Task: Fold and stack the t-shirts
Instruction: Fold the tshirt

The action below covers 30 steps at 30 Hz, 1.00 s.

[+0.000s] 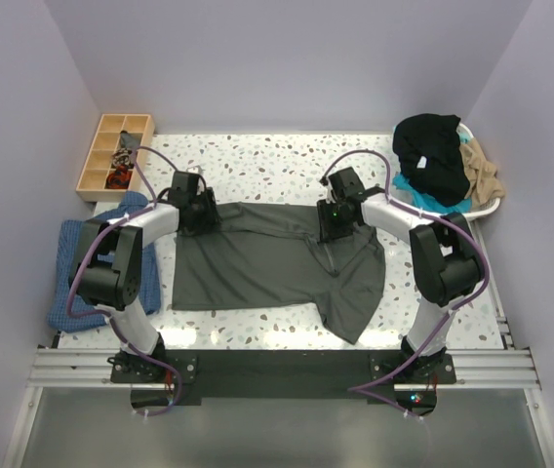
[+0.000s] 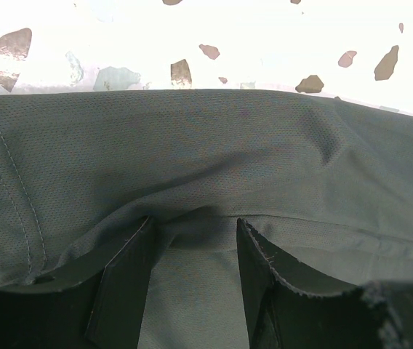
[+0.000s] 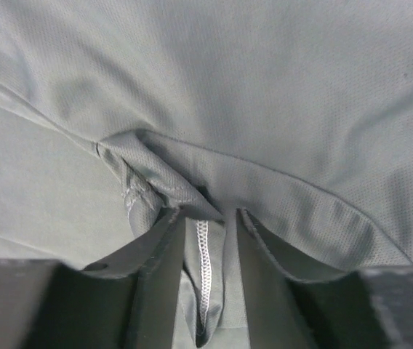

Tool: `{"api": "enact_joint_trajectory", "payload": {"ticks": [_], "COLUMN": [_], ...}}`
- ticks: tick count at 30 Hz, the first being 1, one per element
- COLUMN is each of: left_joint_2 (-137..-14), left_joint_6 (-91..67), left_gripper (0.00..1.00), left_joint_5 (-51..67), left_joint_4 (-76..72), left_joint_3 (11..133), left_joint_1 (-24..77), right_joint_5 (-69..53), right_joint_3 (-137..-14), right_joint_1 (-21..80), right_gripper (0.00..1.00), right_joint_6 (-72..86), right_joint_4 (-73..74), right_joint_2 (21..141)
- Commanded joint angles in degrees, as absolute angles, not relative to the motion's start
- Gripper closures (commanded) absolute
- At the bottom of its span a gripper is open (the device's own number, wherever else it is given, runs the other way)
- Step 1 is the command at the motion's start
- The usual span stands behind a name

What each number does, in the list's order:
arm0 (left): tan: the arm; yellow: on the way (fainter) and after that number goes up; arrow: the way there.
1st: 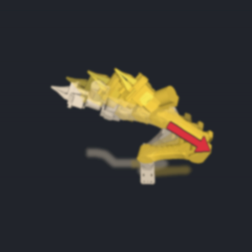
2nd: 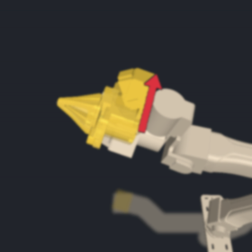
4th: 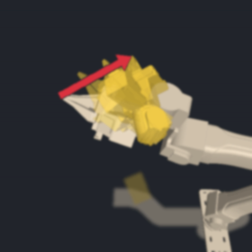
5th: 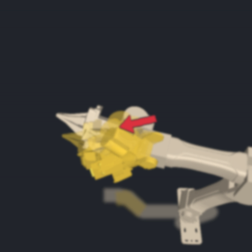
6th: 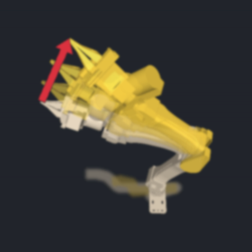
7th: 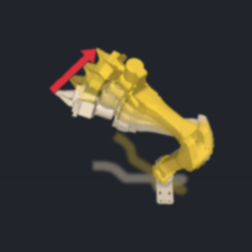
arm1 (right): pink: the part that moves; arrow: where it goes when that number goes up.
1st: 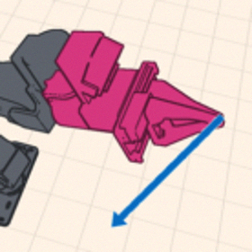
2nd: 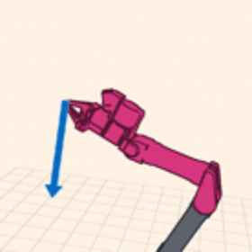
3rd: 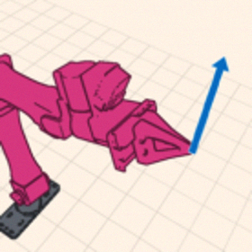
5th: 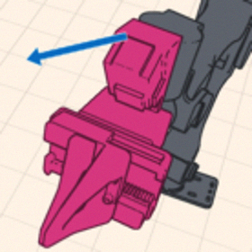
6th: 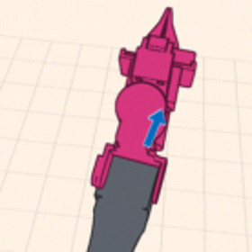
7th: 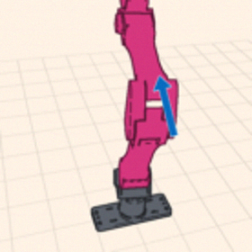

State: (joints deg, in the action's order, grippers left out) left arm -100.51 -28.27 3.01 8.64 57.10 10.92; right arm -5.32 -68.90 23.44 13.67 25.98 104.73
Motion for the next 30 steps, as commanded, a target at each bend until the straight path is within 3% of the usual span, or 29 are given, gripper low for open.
{"api": "enact_joint_trajectory", "payload": {"ticks": [1, 4, 6, 9, 30], "left_joint_2": [-100.9, -100.81, -100.9, -101.07, -101.86], "left_joint_6": [-27.16, -27.16, -27.25, -27.25, -27.42], "left_gripper": [0.47, 0.47, 0.47, 0.47, 0.47], "left_joint_5": [3.43, 3.16, 3.25, 3.34, 4.31], "left_joint_4": [7.38, 7.47, 7.47, 7.38, 7.03], "left_joint_3": [58.62, 58.62, 58.71, 58.89, 58.97], "left_joint_1": [10.9, 10.9, 10.9, 10.9, 10.9], "right_joint_5": [-6.33, -6.94, -7.38, -8.44, -19.07], "right_joint_3": [-68.73, -68.82, -68.73, -68.47, -61.53], "right_joint_1": [23.38, 23.29, 23.38, 23.38, 27.16], "right_gripper": [0.65, 0.75, 0.89, 0.97, 1.0], "right_joint_6": [12.39, 12.13, 11.95, 11.51, 14.68], "right_joint_4": [26.63, 26.63, 26.19, 25.58, 29.09], "right_joint_2": [103.53, 104.15, 103.89, 102.83, 91.5]}}
